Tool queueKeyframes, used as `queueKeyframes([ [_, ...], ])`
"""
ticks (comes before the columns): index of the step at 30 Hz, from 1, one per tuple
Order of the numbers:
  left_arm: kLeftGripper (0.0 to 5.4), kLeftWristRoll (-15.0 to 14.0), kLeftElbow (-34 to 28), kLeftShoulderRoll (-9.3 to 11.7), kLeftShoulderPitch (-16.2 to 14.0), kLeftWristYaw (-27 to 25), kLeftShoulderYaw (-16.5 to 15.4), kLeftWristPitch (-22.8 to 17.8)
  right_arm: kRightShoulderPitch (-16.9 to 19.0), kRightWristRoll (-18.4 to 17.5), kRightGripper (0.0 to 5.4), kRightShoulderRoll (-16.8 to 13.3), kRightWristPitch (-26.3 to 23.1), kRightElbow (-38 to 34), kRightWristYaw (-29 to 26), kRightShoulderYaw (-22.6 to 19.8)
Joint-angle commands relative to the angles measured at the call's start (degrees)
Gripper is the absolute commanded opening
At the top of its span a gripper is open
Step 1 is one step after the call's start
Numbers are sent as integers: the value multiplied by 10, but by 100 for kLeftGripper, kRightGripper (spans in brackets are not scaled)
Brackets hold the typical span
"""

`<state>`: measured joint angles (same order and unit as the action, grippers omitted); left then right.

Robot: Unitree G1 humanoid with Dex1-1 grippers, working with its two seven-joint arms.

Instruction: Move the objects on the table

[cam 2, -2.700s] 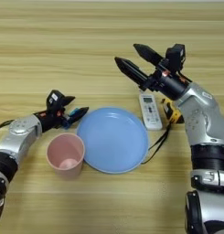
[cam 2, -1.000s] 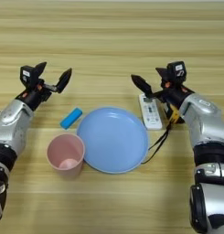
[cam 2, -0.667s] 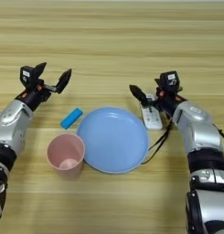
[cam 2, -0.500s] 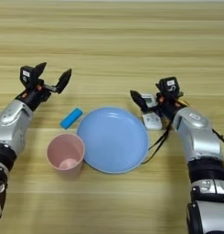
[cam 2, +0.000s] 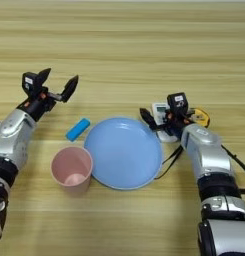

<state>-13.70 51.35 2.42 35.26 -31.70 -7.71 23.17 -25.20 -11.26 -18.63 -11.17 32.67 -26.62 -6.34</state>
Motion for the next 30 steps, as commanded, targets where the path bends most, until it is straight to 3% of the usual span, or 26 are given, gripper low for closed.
queueKeyframes([
  [1,536,7,0,2,10,-1,3,4,-18,5,540,7,-6,7,15,-2],
  [9,536,6,0,2,10,-3,3,4,-18,17,540,16,-18,-1,47,3],
  [15,536,6,-2,2,9,-3,3,3,-21,25,540,18,-66,-5,79,3],
  [30,536,4,-1,2,10,-5,2,3,-37,4,540,35,-157,-37,147,-30],
])
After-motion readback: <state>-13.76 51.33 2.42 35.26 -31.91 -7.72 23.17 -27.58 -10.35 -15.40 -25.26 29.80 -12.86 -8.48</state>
